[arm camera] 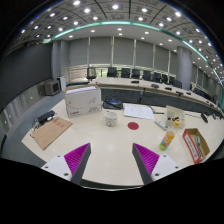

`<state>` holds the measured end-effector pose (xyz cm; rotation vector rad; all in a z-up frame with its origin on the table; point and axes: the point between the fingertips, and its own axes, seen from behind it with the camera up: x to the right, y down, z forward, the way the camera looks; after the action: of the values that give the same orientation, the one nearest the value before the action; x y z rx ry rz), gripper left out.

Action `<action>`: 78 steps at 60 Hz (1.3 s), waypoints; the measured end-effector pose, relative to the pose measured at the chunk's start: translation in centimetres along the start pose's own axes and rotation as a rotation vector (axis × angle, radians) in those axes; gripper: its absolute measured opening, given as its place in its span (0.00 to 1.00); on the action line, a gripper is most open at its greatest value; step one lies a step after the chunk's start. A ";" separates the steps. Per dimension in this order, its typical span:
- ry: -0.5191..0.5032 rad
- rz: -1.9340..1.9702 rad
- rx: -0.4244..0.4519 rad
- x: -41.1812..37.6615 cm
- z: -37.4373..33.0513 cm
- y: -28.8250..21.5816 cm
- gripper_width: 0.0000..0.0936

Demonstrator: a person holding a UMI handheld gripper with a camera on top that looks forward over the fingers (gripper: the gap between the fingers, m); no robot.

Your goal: Pour water

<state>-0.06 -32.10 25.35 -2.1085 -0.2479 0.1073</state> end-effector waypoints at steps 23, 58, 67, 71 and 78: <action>0.050 0.036 0.018 22.1 7.6 5.8 0.92; 0.056 0.026 0.176 35.1 27.4 6.0 0.70; 0.068 0.034 0.186 34.2 27.7 5.8 0.52; 0.094 0.042 0.184 34.5 28.1 5.5 0.48; 0.114 0.018 0.158 34.2 28.4 5.1 0.43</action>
<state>29.02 -3.52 6.94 -1.9524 -0.1472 0.0169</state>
